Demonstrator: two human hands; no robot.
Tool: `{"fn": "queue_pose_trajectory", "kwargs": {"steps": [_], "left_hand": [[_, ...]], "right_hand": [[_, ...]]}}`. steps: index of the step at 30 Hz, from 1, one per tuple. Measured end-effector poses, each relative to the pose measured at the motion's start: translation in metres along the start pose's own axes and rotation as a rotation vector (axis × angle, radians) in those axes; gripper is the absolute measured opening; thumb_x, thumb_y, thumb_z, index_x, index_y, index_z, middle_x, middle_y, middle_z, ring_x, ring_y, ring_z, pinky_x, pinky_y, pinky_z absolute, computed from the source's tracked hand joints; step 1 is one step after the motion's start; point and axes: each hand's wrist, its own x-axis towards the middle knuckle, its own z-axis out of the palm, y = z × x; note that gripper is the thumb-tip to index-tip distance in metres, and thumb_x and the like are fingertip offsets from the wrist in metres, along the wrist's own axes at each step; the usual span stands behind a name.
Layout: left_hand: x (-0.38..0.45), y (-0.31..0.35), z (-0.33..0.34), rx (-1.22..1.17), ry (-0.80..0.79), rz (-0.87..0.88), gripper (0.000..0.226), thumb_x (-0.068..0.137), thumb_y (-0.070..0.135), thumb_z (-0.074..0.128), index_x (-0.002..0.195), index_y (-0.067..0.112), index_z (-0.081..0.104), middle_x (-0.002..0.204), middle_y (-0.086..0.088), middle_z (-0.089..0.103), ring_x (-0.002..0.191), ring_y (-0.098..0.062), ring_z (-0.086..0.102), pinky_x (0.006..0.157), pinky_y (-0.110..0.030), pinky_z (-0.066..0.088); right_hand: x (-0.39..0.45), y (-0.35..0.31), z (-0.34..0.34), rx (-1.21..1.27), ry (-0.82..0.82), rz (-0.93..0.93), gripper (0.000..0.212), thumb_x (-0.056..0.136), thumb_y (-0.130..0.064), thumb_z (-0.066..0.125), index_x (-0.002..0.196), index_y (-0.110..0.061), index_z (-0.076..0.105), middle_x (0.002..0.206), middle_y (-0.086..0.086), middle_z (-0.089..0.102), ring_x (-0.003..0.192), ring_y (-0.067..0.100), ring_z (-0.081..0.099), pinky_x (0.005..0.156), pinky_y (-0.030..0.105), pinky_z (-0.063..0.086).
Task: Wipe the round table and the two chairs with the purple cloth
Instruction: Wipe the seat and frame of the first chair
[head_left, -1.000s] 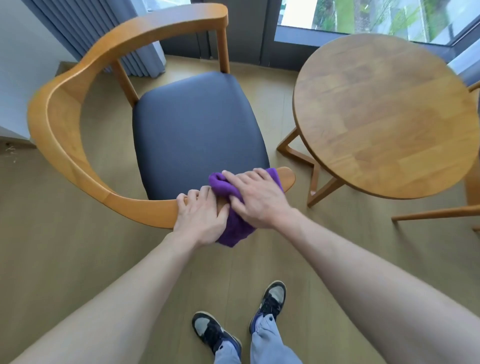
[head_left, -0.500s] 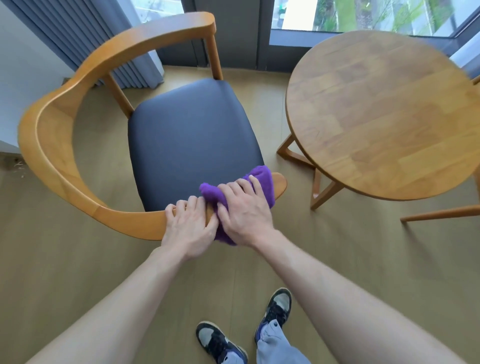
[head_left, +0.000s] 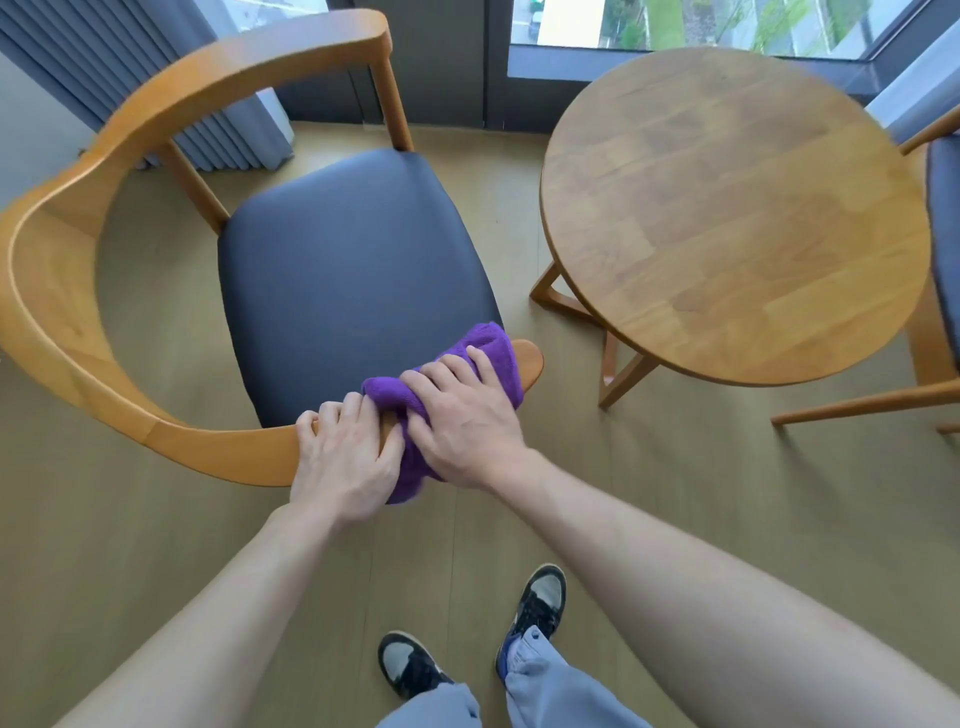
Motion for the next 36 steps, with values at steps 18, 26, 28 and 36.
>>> {"fn": "queue_pose_trajectory", "kwargs": {"steps": [18, 26, 28, 36], "left_hand": [[0.002, -0.002, -0.001, -0.015, -0.059, 0.008, 0.048, 0.097, 0.053, 0.018, 0.123, 0.025, 0.047, 0.118, 0.002, 0.050, 0.119, -0.027, 0.045, 0.108, -0.047, 0.023], [0.001, -0.001, 0.001, -0.013, -0.042, 0.006, 0.047, 0.100, 0.051, 0.020, 0.127, 0.024, 0.047, 0.126, 0.000, 0.052, 0.121, -0.028, 0.045, 0.111, -0.050, 0.022], [0.000, -0.001, 0.000, -0.022, -0.034, 0.009, 0.040, 0.096, 0.044, 0.016, 0.114, 0.024, 0.046, 0.111, 0.003, 0.047, 0.114, -0.028, 0.046, 0.107, -0.048, 0.025], [0.001, -0.001, 0.001, -0.028, -0.038, 0.006, 0.056, 0.096, 0.056, 0.019, 0.133, 0.025, 0.046, 0.131, 0.001, 0.052, 0.124, -0.025, 0.043, 0.113, -0.049, 0.020]], "right_hand": [[0.010, 0.026, -0.013, -0.063, -0.062, 0.000, 0.038, 0.101, -0.039, 0.042, 0.128, -0.019, 0.060, 0.121, 0.003, 0.067, 0.119, 0.028, 0.054, 0.121, 0.043, 0.018], [0.030, 0.011, -0.012, -0.125, -0.047, 0.273, 0.034, 0.097, -0.038, 0.039, 0.104, -0.016, 0.065, 0.114, 0.007, 0.070, 0.113, 0.029, 0.058, 0.119, 0.047, 0.021], [0.024, -0.016, 0.003, -0.071, -0.052, 0.133, 0.033, 0.098, -0.038, 0.040, 0.104, -0.017, 0.064, 0.111, 0.005, 0.070, 0.108, 0.029, 0.059, 0.118, 0.045, 0.022], [0.023, 0.051, -0.023, -0.054, -0.016, 0.203, 0.033, 0.103, -0.039, 0.038, 0.110, -0.018, 0.062, 0.113, 0.004, 0.069, 0.107, 0.029, 0.057, 0.099, 0.041, 0.035]]}}
